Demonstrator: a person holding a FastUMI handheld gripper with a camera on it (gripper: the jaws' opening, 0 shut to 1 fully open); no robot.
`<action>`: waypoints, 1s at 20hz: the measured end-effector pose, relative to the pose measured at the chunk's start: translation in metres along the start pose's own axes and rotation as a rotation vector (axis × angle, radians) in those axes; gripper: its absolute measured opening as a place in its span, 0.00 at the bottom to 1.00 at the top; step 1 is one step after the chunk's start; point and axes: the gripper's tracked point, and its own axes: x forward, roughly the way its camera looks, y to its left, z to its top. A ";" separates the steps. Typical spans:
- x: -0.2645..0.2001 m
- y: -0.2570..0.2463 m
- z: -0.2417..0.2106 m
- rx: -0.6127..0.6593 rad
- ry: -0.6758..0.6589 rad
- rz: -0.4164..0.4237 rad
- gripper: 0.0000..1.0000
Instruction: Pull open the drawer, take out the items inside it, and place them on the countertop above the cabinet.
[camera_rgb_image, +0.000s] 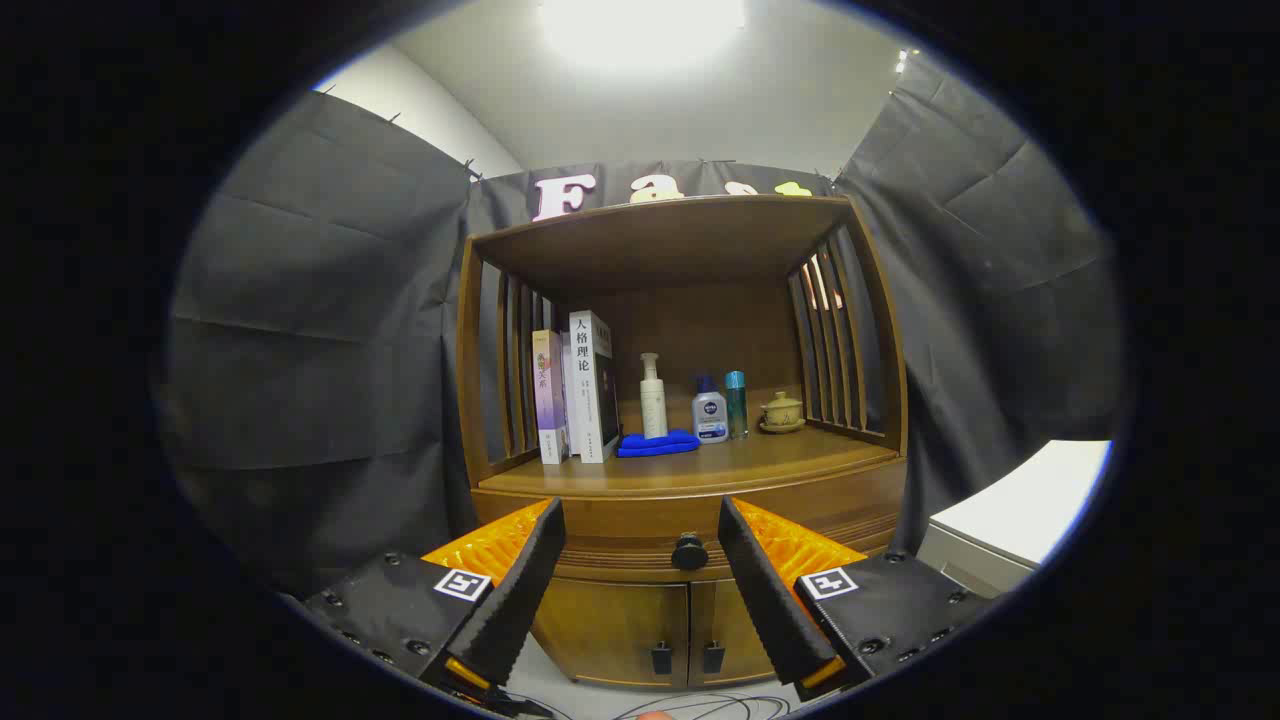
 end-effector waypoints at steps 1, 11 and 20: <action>0.000 0.000 -0.001 0.001 0.000 0.003 0.96; 0.001 0.003 -0.002 -0.013 0.004 0.013 0.96; 0.003 -0.002 0.003 -0.028 -0.024 0.016 0.96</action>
